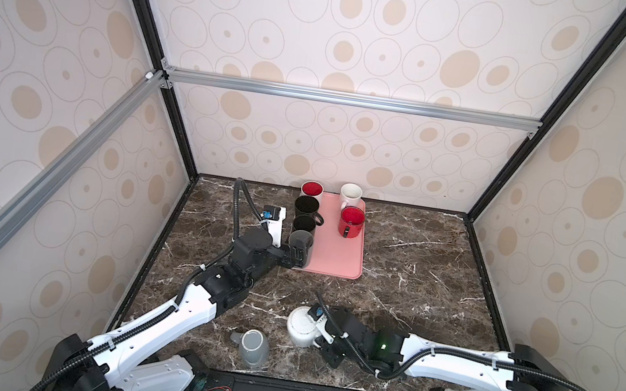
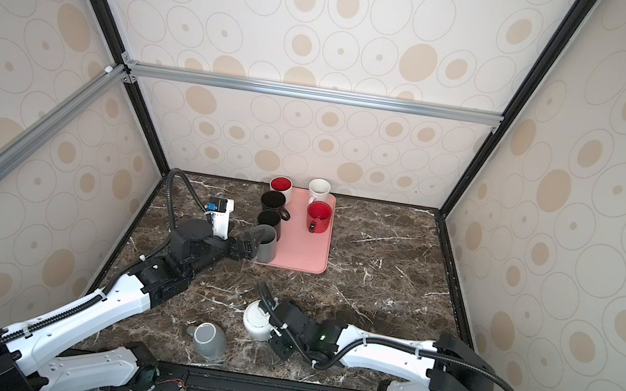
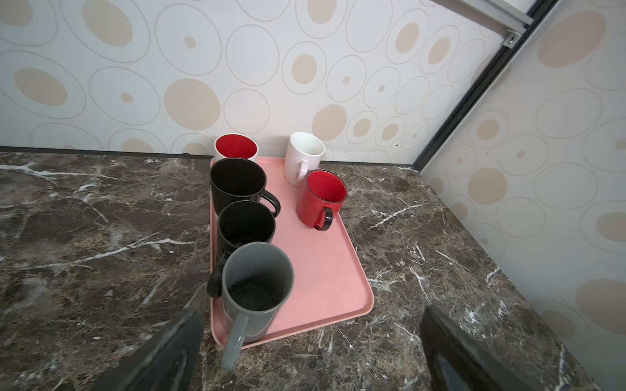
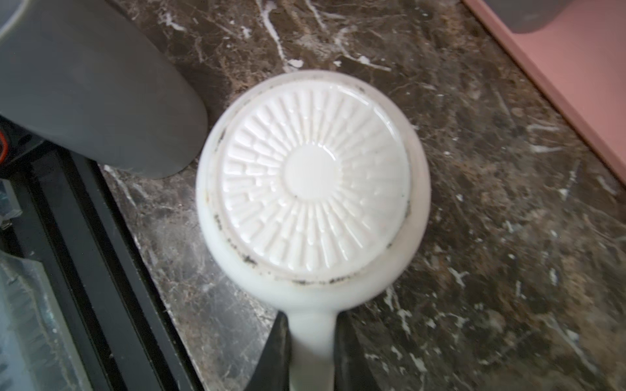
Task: Turn the mug right side up
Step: 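Grasp the upside-down white mug's handle with the right gripper and lift it, then raise the white mug toward the left gripper and grasp it with the left gripper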
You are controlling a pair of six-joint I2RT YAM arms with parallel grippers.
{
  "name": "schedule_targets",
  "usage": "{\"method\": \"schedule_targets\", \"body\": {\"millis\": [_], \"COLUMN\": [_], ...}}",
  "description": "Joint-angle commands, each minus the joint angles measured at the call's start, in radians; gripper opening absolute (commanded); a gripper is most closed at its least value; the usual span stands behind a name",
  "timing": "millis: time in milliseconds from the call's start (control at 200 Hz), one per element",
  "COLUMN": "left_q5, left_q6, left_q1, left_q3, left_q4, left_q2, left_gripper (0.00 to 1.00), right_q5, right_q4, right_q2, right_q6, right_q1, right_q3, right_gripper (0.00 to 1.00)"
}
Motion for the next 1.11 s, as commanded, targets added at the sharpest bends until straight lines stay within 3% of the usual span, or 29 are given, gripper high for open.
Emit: {"method": "schedule_targets", "body": {"millis": [0, 275, 460, 815, 980, 1100], "left_q5": [0.068, 0.249, 0.407, 0.621, 0.662, 0.697], "left_q6": [-0.032, -0.098, -0.168, -0.297, -0.368, -0.421], "left_q1": [0.006, 0.008, 0.009, 0.01, 0.011, 0.009], "left_q3": [-0.016, -0.078, -0.128, -0.226, -0.256, -0.275], "left_q4": [0.089, 0.272, 0.443, 0.849, 1.007, 1.134], "left_q2": [-0.025, -0.007, 0.019, 0.066, 0.091, 0.107], "left_gripper": [0.99, 0.99, 0.96, 0.91, 0.8, 0.79], "right_q5": [0.017, -0.078, -0.108, -0.271, -0.352, -0.408], "right_q4": [0.055, 0.128, 0.269, 0.603, 0.739, 0.819], "right_q2": [-0.112, -0.363, -0.462, -0.44, -0.396, -0.355], "right_q6": [0.036, 0.115, 0.149, 0.162, 0.214, 0.262], "right_q1": [-0.064, -0.305, -0.406, -0.476, -0.483, -0.482], "right_q3": [-0.019, -0.087, -0.067, 0.062, 0.116, 0.144], "right_gripper": [0.0, 0.0, 0.0, 0.0, 0.0, 0.0]}}
